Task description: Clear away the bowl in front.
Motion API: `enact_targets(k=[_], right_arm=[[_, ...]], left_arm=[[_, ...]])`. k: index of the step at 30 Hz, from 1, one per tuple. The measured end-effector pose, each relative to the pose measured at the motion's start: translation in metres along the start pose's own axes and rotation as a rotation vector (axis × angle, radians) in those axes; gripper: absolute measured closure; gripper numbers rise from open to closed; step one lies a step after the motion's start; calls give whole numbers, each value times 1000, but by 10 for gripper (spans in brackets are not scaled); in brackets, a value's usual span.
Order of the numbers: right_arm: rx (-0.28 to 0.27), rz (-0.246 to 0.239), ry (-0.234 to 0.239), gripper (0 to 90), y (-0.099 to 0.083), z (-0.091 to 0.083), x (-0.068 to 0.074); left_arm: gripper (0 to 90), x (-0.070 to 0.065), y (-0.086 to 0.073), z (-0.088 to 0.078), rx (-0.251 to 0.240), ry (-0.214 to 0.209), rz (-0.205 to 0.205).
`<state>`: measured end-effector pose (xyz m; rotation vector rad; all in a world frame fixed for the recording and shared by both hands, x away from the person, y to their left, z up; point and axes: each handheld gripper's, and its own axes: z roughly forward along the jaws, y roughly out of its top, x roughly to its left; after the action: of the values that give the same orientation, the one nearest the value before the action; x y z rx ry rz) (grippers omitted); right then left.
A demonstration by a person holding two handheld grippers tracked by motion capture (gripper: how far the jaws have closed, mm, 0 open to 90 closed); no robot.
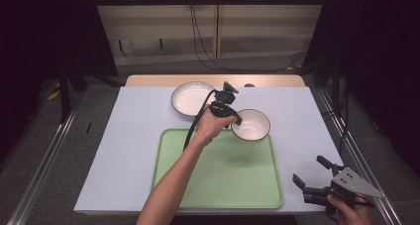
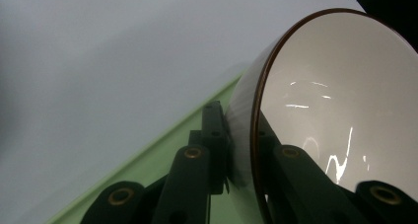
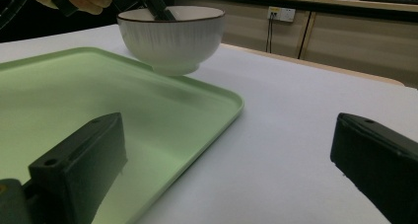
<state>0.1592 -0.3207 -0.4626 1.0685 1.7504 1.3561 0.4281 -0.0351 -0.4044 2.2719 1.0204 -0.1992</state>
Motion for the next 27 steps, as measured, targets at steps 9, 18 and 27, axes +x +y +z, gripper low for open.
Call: enact_targets(k=[9, 18, 27], right_arm=[[1, 0, -1, 0, 0, 0, 0], [9, 4, -2, 0, -1, -1, 0], [6, 3, -1, 0, -1, -1, 0]], left_arm=[[827, -6, 5, 18, 14, -6, -8], [828, -4, 5, 39, 27, 1, -28], [828, -1, 6, 54, 47, 11, -44]])
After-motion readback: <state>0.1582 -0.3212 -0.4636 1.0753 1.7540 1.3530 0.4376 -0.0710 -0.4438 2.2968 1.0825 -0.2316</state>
